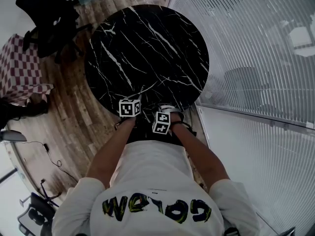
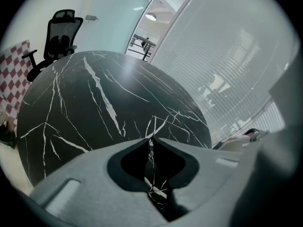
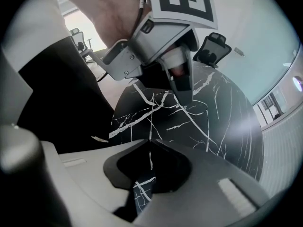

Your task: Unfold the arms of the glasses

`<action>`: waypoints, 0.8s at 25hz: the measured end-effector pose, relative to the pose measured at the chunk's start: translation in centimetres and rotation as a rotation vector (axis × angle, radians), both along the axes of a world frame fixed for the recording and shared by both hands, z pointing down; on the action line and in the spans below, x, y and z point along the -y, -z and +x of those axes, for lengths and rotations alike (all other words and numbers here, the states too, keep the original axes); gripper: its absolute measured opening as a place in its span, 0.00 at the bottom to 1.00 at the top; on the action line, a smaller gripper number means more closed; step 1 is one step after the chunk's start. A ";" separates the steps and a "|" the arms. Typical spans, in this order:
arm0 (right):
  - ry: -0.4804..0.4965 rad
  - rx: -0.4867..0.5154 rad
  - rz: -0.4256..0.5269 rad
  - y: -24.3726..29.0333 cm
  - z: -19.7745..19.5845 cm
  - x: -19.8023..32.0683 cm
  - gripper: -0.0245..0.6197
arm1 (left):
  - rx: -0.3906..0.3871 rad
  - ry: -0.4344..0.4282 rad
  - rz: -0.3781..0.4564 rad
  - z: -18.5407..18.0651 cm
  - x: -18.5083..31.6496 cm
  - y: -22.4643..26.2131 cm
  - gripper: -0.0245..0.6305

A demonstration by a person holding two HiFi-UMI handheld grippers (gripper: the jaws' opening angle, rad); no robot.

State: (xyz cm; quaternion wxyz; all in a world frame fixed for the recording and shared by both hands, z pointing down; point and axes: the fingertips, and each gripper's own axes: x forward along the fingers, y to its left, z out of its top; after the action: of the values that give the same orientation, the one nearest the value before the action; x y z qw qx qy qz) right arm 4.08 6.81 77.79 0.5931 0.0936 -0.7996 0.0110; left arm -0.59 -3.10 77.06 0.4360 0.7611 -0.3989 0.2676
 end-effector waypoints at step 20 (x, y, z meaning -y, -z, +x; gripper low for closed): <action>-0.099 0.049 -0.022 0.9 0.7 0.8 0.19 | -0.070 -0.031 0.035 -0.3 0.2 1.9 0.26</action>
State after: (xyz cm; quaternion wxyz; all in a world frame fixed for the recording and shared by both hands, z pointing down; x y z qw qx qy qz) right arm 4.83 6.06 76.85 0.5728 0.1264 -0.8082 0.0516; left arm -0.86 -3.27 75.16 0.4320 0.7835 -0.3763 0.2405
